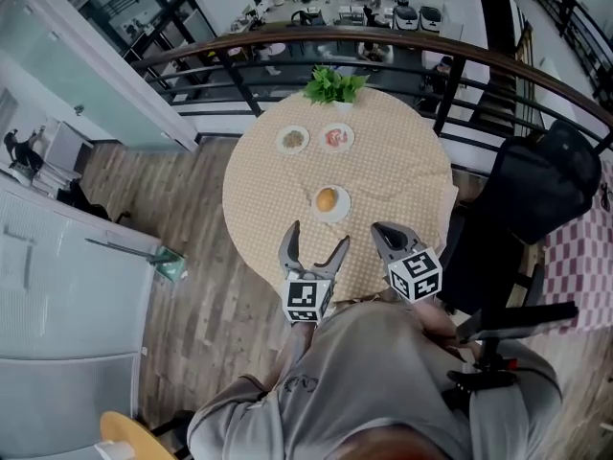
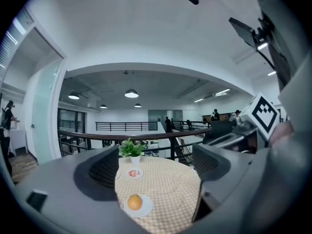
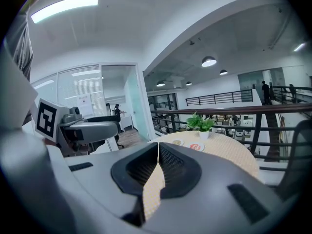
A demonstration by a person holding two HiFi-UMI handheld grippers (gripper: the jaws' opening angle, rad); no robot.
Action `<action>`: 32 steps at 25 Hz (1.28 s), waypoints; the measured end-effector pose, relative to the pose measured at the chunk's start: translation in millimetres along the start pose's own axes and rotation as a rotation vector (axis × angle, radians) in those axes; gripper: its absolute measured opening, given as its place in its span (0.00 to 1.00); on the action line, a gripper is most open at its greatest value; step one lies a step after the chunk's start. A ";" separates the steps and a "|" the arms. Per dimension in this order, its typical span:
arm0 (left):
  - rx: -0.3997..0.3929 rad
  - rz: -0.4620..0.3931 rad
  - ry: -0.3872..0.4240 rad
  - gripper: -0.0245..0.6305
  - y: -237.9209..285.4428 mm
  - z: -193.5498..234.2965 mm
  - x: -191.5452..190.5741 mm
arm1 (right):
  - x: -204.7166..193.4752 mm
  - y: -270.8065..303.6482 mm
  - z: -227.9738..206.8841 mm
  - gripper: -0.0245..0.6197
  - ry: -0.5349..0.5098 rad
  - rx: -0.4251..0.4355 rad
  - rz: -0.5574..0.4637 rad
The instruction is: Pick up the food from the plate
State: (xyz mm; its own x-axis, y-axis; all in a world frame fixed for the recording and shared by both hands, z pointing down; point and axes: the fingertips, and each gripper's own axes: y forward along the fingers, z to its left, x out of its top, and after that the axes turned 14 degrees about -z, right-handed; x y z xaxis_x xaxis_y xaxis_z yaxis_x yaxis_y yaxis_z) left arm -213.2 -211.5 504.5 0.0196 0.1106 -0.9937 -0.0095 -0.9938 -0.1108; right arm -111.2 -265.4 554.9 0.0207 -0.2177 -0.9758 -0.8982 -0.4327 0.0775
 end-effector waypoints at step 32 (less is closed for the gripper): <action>-0.014 0.326 -0.012 0.71 77.7 75.4 -136.1 | -19.9 -57.0 -32.2 0.06 -0.006 -0.184 0.062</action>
State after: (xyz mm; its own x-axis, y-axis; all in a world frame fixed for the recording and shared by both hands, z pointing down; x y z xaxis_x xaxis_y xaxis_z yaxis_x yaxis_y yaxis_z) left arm -292.0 -303.0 629.7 0.0062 -0.2129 -0.9770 0.0001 -0.9771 0.2129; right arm -46.3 -264.6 576.5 -0.0357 -0.2439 -0.9691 -0.8022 -0.5714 0.1734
